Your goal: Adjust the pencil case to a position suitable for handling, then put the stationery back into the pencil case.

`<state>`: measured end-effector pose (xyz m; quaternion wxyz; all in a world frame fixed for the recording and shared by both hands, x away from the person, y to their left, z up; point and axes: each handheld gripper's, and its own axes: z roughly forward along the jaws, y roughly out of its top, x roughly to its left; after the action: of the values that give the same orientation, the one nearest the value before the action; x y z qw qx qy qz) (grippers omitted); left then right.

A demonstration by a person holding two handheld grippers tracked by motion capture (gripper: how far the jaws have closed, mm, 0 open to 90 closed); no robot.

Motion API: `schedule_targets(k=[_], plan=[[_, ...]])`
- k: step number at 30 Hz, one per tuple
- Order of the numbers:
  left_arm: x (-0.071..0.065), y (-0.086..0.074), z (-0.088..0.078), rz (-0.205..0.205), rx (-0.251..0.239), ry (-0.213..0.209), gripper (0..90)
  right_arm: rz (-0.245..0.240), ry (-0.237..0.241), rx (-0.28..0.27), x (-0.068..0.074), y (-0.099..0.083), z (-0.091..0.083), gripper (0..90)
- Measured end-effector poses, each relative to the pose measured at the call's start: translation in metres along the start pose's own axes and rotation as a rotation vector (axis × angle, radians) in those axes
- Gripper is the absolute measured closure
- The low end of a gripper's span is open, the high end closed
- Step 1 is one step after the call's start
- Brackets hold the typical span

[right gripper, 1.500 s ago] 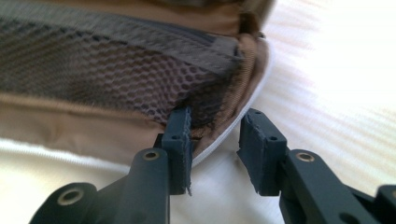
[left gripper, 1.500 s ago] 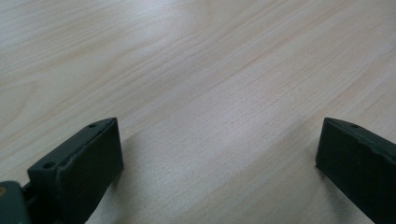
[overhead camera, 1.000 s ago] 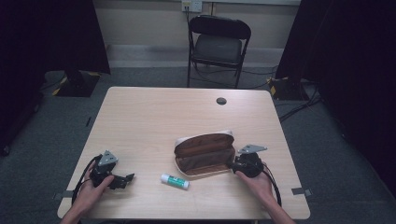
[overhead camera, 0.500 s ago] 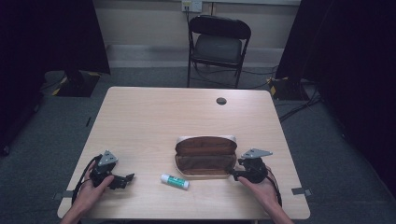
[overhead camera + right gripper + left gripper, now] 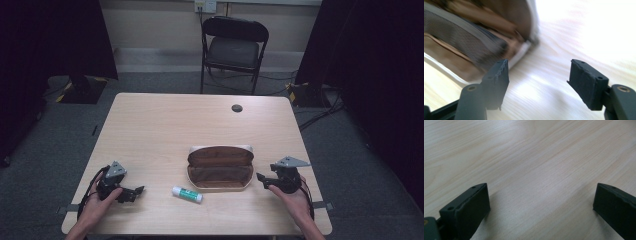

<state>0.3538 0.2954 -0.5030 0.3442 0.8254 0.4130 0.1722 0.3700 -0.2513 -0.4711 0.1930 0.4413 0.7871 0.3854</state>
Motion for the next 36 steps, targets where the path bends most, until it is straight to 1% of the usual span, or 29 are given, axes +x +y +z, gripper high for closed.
schedule_targets(k=[1, 2, 3, 4, 8, 9, 10, 11, 12, 13, 14, 15, 16, 17, 18, 20, 23, 24, 25, 26, 27, 29, 33, 35, 36], plan=[[0.000, 0.002, 0.000, 0.005, 0.009, -0.001, 0.3, 0.002, -0.013, 0.014, -0.004, -0.003, 0.001, 30.6], [0.000, 0.003, 0.000, 0.011, 0.014, -0.007, 0.9, 0.008, -0.016, 0.021, -0.007, -0.006, 0.002, 30.5], [-0.002, 0.003, 0.001, 0.006, 0.007, -0.009, 2.8, 0.010, -0.013, 0.027, -0.009, -0.008, 0.003, 30.1], [-0.002, 0.004, 0.000, 0.010, 0.008, -0.013, 4.6, 0.012, -0.021, 0.032, -0.011, -0.009, 0.004, 29.6], [-0.005, 0.007, -0.001, 0.018, 0.002, -0.011, 16.3, -0.010, -0.048, 0.052, -0.014, -0.012, 0.009, 28.4], [-0.006, 0.007, 0.000, 0.018, 0.001, -0.023, 16.2, -0.021, -0.064, 0.054, -0.015, -0.012, 0.011, 27.9], [-0.007, 0.008, 0.000, 0.024, 0.000, -0.028, 15.9, -0.014, -0.063, 0.054, -0.017, -0.012, 0.013, 27.5], [-0.009, 0.009, 0.001, 0.017, -0.004, -0.037, 16.6, 0.002, -0.059, 0.058, -0.018, -0.011, 0.014, 26.8], [-0.010, 0.010, 0.001, 0.026, -0.018, -0.055, 16.7, 0.008, -0.059, 0.059, -0.017, -0.011, 0.014, 26.0], [-0.011, 0.012, 0.000, 0.024, -0.022, -0.068, 16.8, 0.001, -0.055, 0.063, -0.016, -0.012, 0.016, 25.8], [-0.012, 0.014, 0.000, 0.017, -0.040, -0.089, 16.7, -0.002, -0.054, 0.069, -0.015, -0.012, 0.017, 25.4], [-0.012, 0.015, -0.001, 0.026, -0.044, -0.096, 16.2, -0.006, -0.057, 0.074, -0.015, -0.013, 0.018, 24.7], [-0.015, 0.020, -0.002, 0.011, -0.080, -0.118, 15.7, -0.006, -0.060, 0.076, -0.015, -0.013, 0.019, 23.5], [-0.017, 0.023, -0.003, 0.005, -0.097, -0.126, 16.0, 0.010, -0.082, 0.086, -0.015, -0.015, 0.021, 21.6], [-0.021, 0.027, -0.004, 0.010, -0.105, -0.135, 16.0, 0.008, -0.080, 0.077, -0.015, -0.016, 0.021, 21.6], [-0.030, 0.033, -0.004, 0.035, -0.126, -0.151, 16.6, 0.010, -0.079, 0.074, -0.016, -0.017, 0.020, 21.0], [-0.046, 0.042, 0.001, 0.063, -0.134, -0.216, 18.9, 0.007, -0.078, 0.051, -0.017, -0.020, 0.019, 20.5], [-0.053, 0.045, 0.002, 0.083, -0.131, -0.228, 19.7, 0.010, -0.080, 0.052, -0.017, -0.020, 0.019, 20.5], [-0.058, 0.047, 0.004, 0.115, -0.142, -0.243, 20.6, 0.010, -0.081, 0.052, -0.017, -0.020, 0.019, 20.5], [-0.065, 0.049, 0.005, 0.117, -0.146, -0.269, 22.1, 0.010, -0.080, 0.052, -0.017, -0.020, 0.019, 20.5], [-0.070, 0.051, 0.007, 0.113, -0.154, -0.286, 23.9, 0.010, -0.080, 0.052, -0.017, -0.020, 0.019, 20.5], [-0.078, 0.054, 0.009, 0.131, -0.153, -0.328, 23.6, 0.010, -0.080, 0.052, -0.017, -0.020, 0.019, 20.5], [-0.092, 0.057, 0.013, 0.172, -0.157, -0.364, 24.4, 0.010, -0.080, 0.052, -0.017, -0.020, 0.019, 20.5], [-0.095, 0.058, 0.016, 0.177, -0.153, -0.372, 24.1, 0.010, -0.080, 0.052, -0.017, -0.021, 0.019, 20.6], [-0.096, 0.058, 0.017, 0.183, -0.161, -0.378, 23.3, 0.010, -0.081, 0.052, -0.017, -0.021, 0.019, 20.6]])
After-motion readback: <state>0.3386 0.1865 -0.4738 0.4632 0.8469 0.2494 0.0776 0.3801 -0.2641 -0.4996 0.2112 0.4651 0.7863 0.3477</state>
